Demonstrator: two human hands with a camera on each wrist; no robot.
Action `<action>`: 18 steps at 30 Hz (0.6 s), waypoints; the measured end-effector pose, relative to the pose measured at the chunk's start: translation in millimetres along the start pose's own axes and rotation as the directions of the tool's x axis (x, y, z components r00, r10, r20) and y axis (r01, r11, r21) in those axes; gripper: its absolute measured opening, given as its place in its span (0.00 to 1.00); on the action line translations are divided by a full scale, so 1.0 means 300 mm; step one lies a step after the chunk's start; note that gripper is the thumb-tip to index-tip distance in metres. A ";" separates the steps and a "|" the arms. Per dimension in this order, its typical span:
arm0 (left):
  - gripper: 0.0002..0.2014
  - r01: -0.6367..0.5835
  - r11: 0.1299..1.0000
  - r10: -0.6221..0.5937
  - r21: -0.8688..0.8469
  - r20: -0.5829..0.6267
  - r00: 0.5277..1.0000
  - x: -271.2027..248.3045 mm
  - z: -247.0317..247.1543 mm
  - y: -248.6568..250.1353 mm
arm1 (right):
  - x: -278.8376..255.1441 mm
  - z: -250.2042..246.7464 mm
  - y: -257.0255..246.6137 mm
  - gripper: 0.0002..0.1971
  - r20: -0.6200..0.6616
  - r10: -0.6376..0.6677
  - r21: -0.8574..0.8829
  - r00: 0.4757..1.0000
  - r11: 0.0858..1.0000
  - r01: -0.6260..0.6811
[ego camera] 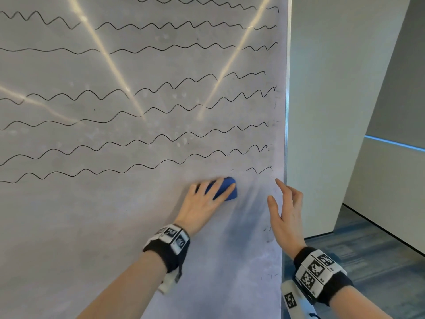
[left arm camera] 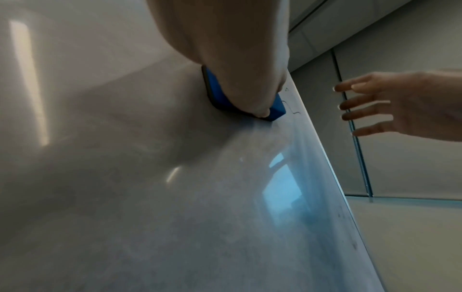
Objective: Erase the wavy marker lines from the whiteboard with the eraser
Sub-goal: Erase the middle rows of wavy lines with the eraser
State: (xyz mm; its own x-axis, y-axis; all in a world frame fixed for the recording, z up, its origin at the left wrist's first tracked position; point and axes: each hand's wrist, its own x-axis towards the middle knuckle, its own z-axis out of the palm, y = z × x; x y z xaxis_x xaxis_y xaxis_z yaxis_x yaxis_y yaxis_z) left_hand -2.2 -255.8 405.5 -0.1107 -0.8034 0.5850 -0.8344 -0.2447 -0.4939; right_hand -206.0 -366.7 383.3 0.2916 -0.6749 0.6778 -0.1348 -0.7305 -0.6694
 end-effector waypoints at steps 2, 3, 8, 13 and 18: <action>0.46 0.053 0.999 -0.053 0.002 -0.020 0.998 -0.052 0.002 -0.028 | 0.003 -0.005 0.009 0.24 0.019 0.005 -0.002 1.000 1.000 -0.005; 0.47 0.078 0.997 -0.078 -0.006 -0.019 0.997 -0.058 -0.002 -0.033 | 0.005 -0.006 0.013 0.24 0.025 0.009 0.001 1.000 1.000 -0.009; 0.42 0.160 0.985 -0.164 -0.064 -0.051 0.985 0.076 -0.015 0.024 | 0.011 -0.008 0.016 0.24 0.018 0.028 0.041 0.999 0.999 -0.029; 0.45 0.140 0.986 -0.146 -0.086 -0.073 0.987 0.168 -0.046 0.042 | 0.027 0.031 -0.011 0.22 0.115 0.144 0.164 0.983 0.973 -0.162; 0.47 0.098 0.974 -0.129 -0.206 -0.142 0.981 0.086 -0.050 -0.022 | 0.061 0.164 -0.103 0.25 0.205 0.110 0.214 0.972 0.965 -0.155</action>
State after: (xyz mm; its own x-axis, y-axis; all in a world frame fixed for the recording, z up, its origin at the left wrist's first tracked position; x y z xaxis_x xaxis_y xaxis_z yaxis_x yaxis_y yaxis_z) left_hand -7.6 -266.8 433.4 -0.0776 -0.6796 0.7294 -0.9344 -0.2056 -0.2910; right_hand -150.0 -351.4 401.3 0.4630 -0.7157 0.5229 0.0272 -0.5782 -0.8154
